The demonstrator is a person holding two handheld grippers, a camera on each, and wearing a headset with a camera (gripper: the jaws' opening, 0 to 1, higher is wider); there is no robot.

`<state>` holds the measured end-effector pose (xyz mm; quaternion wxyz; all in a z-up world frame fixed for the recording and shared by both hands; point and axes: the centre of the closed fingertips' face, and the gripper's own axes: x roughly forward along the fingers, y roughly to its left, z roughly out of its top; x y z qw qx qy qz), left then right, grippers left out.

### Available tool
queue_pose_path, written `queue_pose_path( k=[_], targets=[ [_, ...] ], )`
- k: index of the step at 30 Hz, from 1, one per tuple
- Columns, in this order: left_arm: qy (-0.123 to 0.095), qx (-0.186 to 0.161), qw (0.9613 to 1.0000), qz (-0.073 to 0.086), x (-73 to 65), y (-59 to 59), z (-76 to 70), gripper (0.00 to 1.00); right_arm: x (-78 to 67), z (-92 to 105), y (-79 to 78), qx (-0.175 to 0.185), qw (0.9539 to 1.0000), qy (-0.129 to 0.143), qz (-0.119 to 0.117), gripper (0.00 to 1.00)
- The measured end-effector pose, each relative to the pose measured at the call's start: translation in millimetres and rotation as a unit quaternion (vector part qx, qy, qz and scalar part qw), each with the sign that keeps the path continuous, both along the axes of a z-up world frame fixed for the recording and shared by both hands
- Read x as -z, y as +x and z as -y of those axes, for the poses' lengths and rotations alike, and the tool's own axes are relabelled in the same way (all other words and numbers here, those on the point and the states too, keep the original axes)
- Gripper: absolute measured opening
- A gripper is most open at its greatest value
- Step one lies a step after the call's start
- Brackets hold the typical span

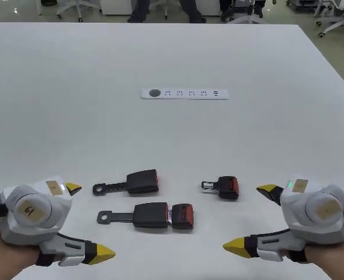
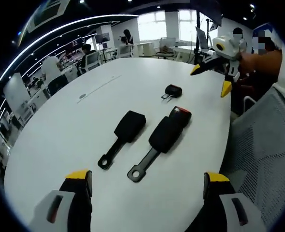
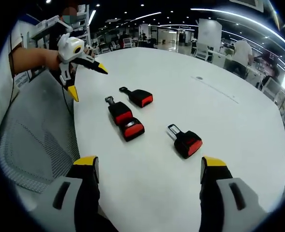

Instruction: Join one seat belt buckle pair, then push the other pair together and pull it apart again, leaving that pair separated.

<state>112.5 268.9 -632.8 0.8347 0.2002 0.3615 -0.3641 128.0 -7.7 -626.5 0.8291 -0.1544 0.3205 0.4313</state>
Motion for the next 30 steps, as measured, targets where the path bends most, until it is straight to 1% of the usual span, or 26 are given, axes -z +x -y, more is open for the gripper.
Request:
queue_pose_path(
  k=[2,3,4,5,6,7,8,10,11,15,17,18,19,21,23,25,27,28,30],
  targets=[
    [-0.010,-0.019,0.9998,-0.002,0.2,-2.3,-8.0,1.00,-0.8,0.0,-0.5,0.007,1.0000,0.003,0.002,0.89],
    [-0.012,-0.021,0.9997,-0.002,0.6,-3.3,-9.3,1.00,-4.3,-1.5,-2.6,0.007,1.0000,0.003,0.003,0.91],
    [-0.012,-0.025,0.9996,0.000,2.4,-3.6,-13.6,1.00,-8.0,-2.6,-4.0,0.011,0.9999,0.004,0.007,0.95],
    [-0.015,-0.027,0.9995,-0.001,4.0,-5.3,-17.4,1.00,-9.9,-2.7,-4.3,0.012,0.9999,0.004,0.010,0.97],
    [-0.015,-0.028,0.9995,0.002,1.9,-7.9,-18.3,1.00,-12.7,-2.9,-3.8,0.015,0.9997,0.007,0.015,1.00],
    [-0.014,-0.027,0.9995,0.010,-0.4,-8.3,-18.9,1.00,-13.7,-2.9,-5.7,0.014,0.9998,0.007,0.014,1.00],
    [-0.018,-0.027,0.9993,0.018,-4.6,-8.5,-17.0,1.00,-14.2,-2.7,-5.3,0.018,0.9997,0.008,0.014,1.00],
    [-0.036,-0.037,0.9984,0.023,-8.6,-7.6,-16.9,1.00,-11.9,-1.3,-6.0,0.020,0.9997,0.010,0.010,1.00],
    [-0.045,-0.042,0.9979,0.023,-9.4,-8.3,-17.1,1.00,-13.6,-1.7,-7.2,0.020,0.9997,0.010,0.009,1.00],
    [-0.042,-0.044,0.9978,0.024,-2.7,-11.9,-21.7,1.00,-16.3,-1.8,-7.1,0.022,0.9996,0.007,0.015,1.00],
    [-0.048,-0.048,0.9974,0.022,-6.4,-12.7,-19.4,1.00,-19.7,-1.7,-6.4,0.026,0.9995,0.010,0.016,0.99],
    [-0.051,-0.049,0.9973,0.021,-6.9,-13.8,-19.5,1.00,-21.8,-1.8,-5.4,0.027,0.9993,0.011,0.022,0.99],
    [-0.052,-0.050,0.9971,0.022,-7.6,-14.3,-19.4,1.00,-26.4,-1.8,-2.8,0.026,0.9990,0.015,0.034,0.99],
    [-0.058,-0.054,0.9965,0.025,-10.0,-14.2,-17.8,1.00,-26.9,0.7,-0.5,0.026,0.9989,0.016,0.035,0.99],
    [-0.064,-0.060,0.9958,0.025,-11.5,-14.3,-17.1,1.00,-26.5,2.7,0.4,0.026,0.9990,0.013,0.035,0.99],
    [-0.065,-0.060,0.9957,0.027,-11.5,-15.1,-16.0,1.00,-27.6,5.8,1.7,0.027,0.9988,0.010,0.040,0.99],
    [-0.062,-0.058,0.9959,0.031,-13.2,-15.3,-15.7,1.00,-29.0,7.8,1.9,0.033,0.9985,0.013,0.041,0.99],
    [-0.063,-0.058,0.9959,0.031,-13.5,-14.7,-17.1,1.00,-29.5,8.2,1.6,0.035,0.9984,0.015,0.041,0.99],
    [-0.068,-0.055,0.9957,0.033,-16.4,-15.6,-15.0,1.00,-30.8,9.3,1.0,0.039,0.9982,0.017,0.043,0.99]
  ],
)
